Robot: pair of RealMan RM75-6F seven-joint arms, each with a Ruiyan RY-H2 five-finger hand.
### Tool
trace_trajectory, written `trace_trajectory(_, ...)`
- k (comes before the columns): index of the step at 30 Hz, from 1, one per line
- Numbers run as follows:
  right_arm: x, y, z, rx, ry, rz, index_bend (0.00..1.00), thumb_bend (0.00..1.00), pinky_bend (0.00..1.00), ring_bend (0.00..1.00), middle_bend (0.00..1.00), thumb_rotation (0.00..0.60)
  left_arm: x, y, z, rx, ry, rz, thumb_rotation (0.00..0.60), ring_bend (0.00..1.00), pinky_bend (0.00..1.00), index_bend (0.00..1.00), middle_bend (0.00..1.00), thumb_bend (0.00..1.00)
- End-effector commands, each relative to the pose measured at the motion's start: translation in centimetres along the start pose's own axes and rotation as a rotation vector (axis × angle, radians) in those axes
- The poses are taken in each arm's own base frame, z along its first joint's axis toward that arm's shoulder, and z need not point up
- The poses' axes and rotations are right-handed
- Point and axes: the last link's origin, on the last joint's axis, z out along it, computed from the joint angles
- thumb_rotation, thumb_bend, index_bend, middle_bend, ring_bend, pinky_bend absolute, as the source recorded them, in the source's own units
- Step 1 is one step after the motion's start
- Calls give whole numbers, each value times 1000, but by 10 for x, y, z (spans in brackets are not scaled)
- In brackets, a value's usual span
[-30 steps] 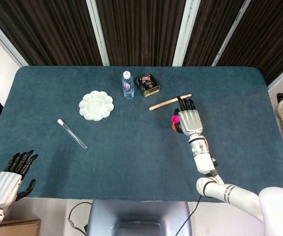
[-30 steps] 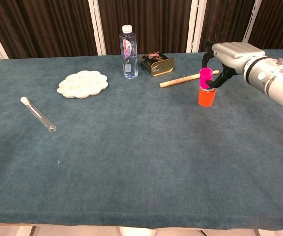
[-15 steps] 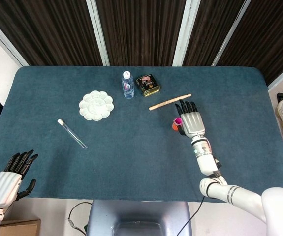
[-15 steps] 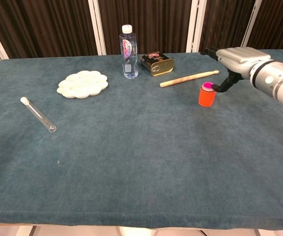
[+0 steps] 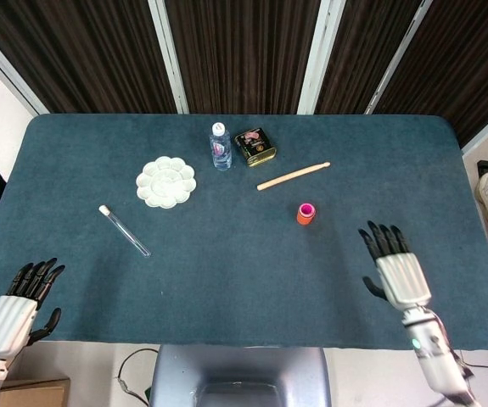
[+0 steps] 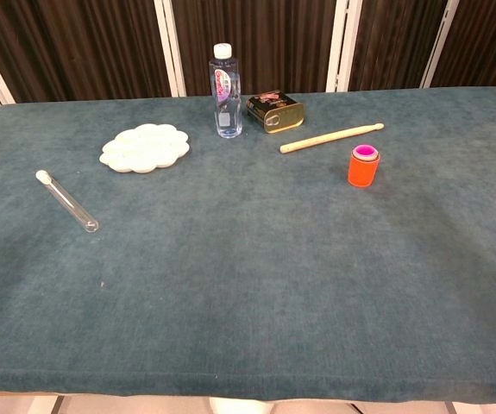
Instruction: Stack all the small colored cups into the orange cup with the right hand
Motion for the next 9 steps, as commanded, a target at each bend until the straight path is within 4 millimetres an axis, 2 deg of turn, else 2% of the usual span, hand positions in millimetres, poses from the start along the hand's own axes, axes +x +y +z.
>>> trace_trajectory(1, 1, 36, -56, -49, -11, 15, 0, 383, 0, 0, 0, 600, -2, 3, -1, -8, 1, 2, 600, 0, 61, 0, 0, 455)
trace_trajectory(9, 4, 41, -54, -58, -21, 27, 0, 382, 0, 0, 0, 600, -2, 7, -3, -24, 8, 15, 600, 0, 62, 0, 0, 455)
